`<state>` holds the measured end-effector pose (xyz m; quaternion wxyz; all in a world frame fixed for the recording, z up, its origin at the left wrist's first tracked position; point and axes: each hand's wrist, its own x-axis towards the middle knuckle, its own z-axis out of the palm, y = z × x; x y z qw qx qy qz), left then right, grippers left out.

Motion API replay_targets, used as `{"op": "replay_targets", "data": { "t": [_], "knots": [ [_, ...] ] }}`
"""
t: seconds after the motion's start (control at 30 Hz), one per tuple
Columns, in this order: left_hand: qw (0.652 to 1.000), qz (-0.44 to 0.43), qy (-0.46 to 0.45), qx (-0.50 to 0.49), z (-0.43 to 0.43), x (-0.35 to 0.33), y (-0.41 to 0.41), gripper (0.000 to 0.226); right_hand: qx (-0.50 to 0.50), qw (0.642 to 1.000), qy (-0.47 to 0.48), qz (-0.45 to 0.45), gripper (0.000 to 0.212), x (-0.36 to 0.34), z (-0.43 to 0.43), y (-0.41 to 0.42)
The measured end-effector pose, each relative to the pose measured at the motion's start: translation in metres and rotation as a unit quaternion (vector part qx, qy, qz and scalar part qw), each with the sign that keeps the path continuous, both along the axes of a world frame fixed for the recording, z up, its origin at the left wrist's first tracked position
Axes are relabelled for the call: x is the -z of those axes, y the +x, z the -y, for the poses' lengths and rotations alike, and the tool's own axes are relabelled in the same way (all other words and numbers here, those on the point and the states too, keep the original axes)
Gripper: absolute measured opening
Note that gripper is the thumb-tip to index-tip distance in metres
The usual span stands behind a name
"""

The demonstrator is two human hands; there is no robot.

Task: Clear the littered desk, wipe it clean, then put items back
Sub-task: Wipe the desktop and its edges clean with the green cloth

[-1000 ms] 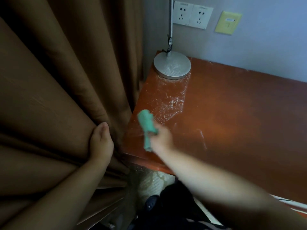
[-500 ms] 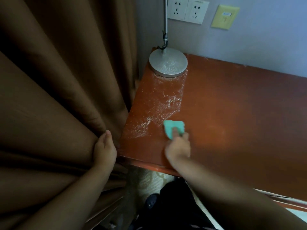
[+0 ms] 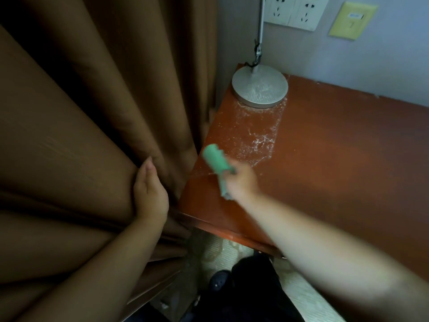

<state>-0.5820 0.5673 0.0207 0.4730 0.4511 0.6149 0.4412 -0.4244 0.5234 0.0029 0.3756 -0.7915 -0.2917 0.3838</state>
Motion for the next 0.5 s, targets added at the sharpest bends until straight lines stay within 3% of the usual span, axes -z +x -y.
{"op": "replay_targets", "data": {
  "t": [0.13, 0.2, 0.3, 0.43, 0.5],
  "knots": [
    [0.999, 0.004, -0.052, -0.017, -0.006, 0.006, 0.004, 0.046, 0.129, 0.963, -0.073, 0.223, 0.048, 0.001, 0.025, 0.094],
    [0.997, -0.011, -0.074, -0.002, -0.004, 0.015, 0.005, 0.047, 0.157, 0.951, -0.144, 0.222, 0.046, 0.007, 0.038, 0.119],
    [0.993, -0.045, -0.105, 0.023, 0.003, 0.027, 0.004, 0.049, 0.082, 0.942, -0.223, 0.239, 0.053, 0.025, 0.033, 0.107],
    [0.986, -0.070, -0.142, 0.060, 0.012, 0.039, 0.004, 0.049, -0.063, 0.946, -0.179, 0.262, 0.051, 0.036, -0.013, 0.034],
    [0.982, -0.087, -0.131, 0.101, 0.015, 0.046, 0.003, 0.050, -0.174, 0.952, -0.145, 0.206, 0.049, 0.033, -0.035, -0.011]
  ]
}}
